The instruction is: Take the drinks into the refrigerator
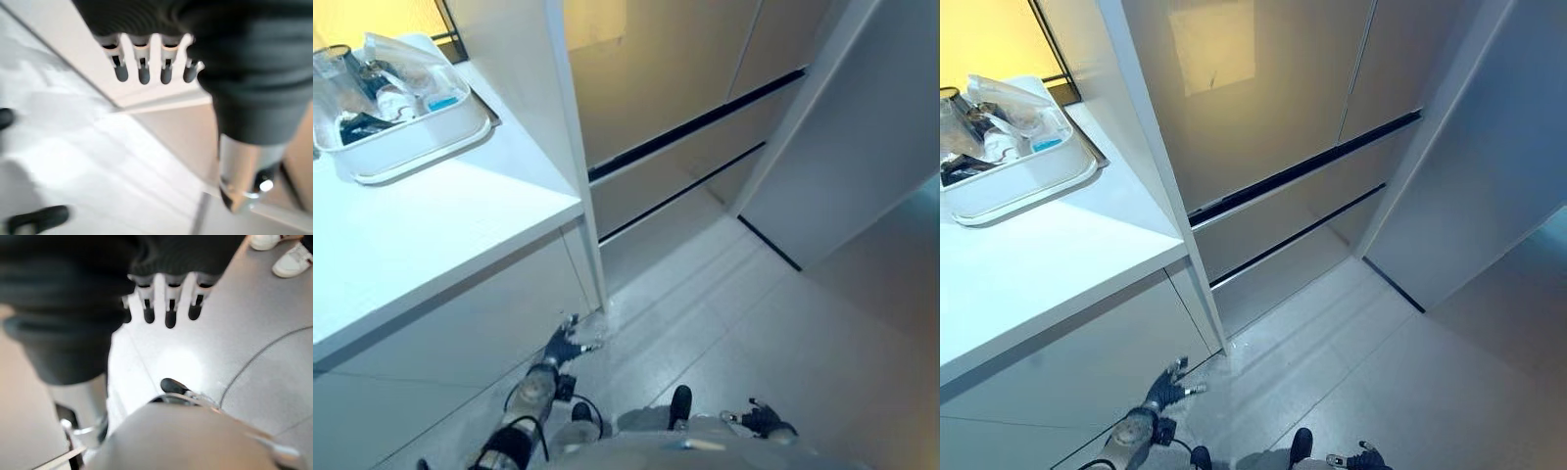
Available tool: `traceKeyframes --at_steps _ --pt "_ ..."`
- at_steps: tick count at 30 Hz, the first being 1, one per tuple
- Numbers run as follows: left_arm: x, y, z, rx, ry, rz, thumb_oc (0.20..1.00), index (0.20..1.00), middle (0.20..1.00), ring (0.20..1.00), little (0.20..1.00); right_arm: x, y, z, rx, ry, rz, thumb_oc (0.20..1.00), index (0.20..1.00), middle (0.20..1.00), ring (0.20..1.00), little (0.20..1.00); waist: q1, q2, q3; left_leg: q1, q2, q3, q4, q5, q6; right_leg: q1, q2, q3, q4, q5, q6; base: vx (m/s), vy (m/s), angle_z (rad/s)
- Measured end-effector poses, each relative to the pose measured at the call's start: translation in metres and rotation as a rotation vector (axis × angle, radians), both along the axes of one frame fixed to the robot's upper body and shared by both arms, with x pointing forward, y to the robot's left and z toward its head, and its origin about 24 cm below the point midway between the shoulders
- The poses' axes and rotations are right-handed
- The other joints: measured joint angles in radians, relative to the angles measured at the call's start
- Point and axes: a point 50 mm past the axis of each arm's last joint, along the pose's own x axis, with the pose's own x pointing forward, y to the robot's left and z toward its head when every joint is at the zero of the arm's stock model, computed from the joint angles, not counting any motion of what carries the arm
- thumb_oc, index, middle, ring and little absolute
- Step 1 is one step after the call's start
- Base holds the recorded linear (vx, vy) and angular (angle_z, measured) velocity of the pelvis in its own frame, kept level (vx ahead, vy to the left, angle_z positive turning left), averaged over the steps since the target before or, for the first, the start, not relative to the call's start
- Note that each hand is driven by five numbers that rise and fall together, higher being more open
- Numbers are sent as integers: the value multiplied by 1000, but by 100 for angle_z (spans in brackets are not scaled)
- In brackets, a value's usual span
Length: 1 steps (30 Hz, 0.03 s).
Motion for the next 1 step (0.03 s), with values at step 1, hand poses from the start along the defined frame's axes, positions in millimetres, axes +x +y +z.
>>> traceKeyframes --at_steps 1 --pt "-6 2 -5 19 49 7 1000 1000 1000 1000 1000 0 0 0 -4 4 8 1000 1000 1000 1000 1000 2 2 -3 2 1 -1 0 0 0 3 0 0 0 0 0 0 0 0"
